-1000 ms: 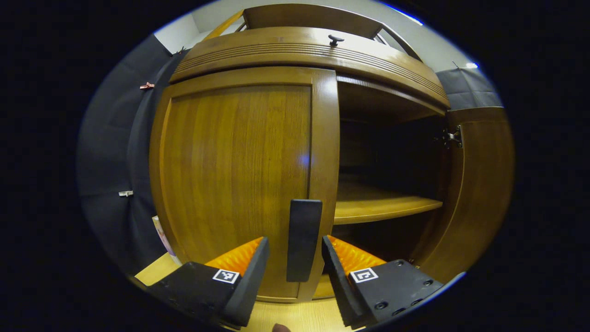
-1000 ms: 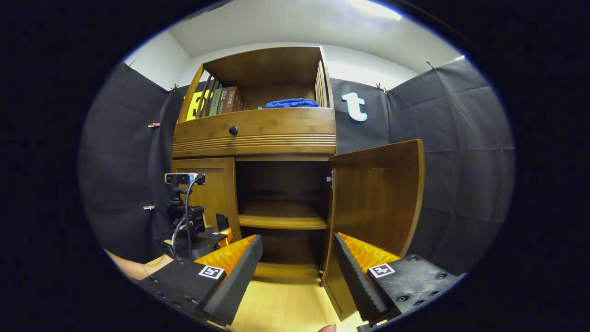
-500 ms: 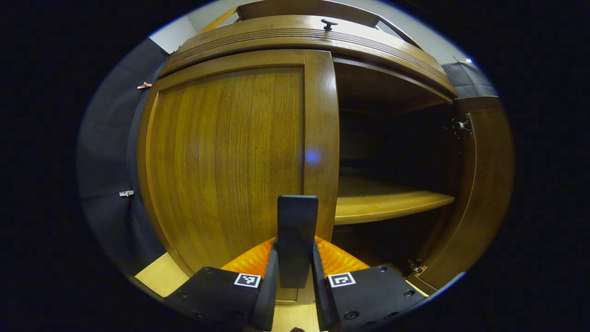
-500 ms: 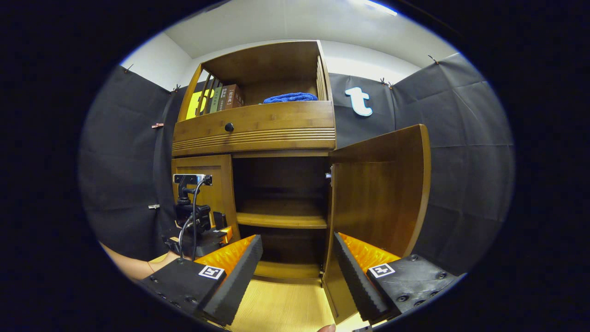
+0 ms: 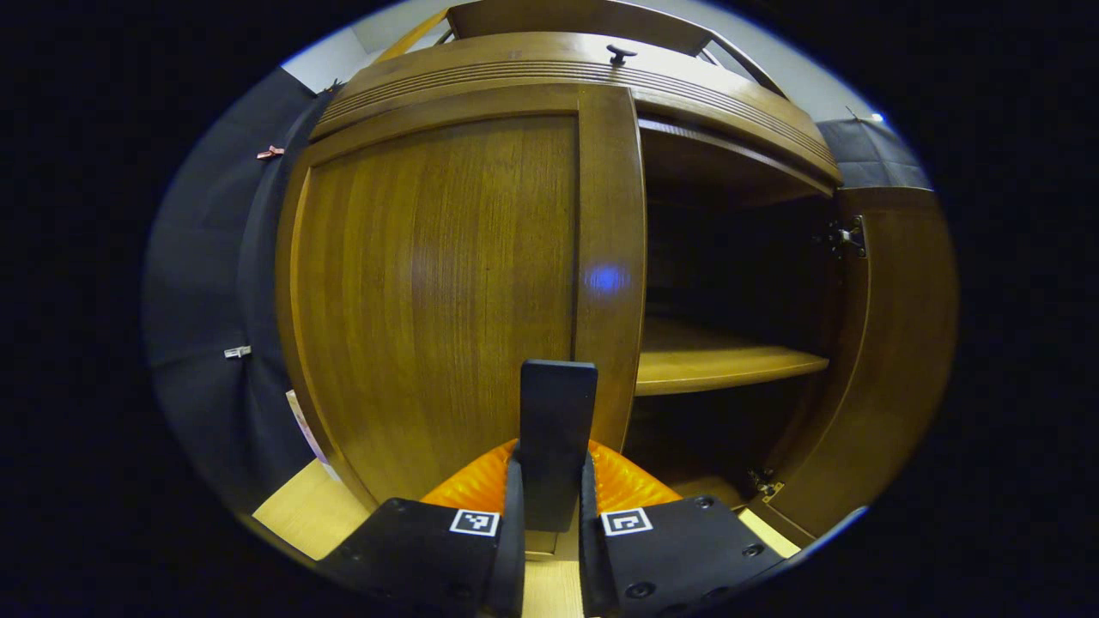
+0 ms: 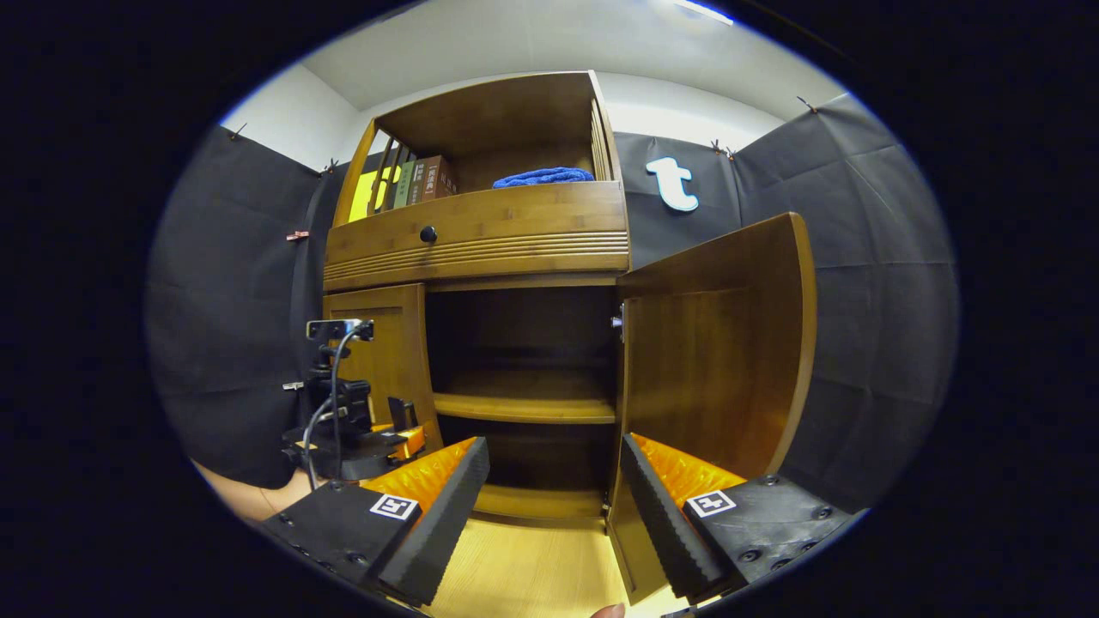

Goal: Open the right door of the double-door shoe cabinet with the right hand, and open the left door with the left hand.

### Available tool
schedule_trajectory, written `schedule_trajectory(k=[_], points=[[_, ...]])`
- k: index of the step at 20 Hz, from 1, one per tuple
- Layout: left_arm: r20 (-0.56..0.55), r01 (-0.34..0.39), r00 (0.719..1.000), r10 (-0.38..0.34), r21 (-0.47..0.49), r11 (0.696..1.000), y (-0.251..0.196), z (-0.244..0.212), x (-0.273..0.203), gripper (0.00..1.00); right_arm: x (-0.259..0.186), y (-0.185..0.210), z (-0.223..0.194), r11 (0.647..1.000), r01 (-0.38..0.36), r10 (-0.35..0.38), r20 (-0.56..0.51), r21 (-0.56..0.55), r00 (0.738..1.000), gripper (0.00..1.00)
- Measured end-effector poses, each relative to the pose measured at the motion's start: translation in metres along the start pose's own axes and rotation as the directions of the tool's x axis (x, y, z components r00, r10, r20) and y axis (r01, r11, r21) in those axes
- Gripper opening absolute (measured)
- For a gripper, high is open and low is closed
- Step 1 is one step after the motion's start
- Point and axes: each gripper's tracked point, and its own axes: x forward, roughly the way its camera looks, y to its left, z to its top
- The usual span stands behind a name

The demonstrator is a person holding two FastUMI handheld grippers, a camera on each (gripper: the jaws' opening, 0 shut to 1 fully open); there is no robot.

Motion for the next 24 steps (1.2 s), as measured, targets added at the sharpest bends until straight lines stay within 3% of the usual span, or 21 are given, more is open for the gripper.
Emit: schedule_trajectory(k=[11,24], points=[[-0.017,0.055,0.998,-0.055,0.009,0.998,0.032,-0.013,-0.083,0.29,-0.004,0.026,-0.003,1.000,0.022,-0.022,0.020,-0.009,1.000,0.98],[-0.009,-0.001,1.000,0.001,-0.008,1.000,0.099,-0.025,-0.151,0.25,-0.010,0.083,-0.017,1.000,-0.029,0.029,0.015,-0.010,0.999,0.98]])
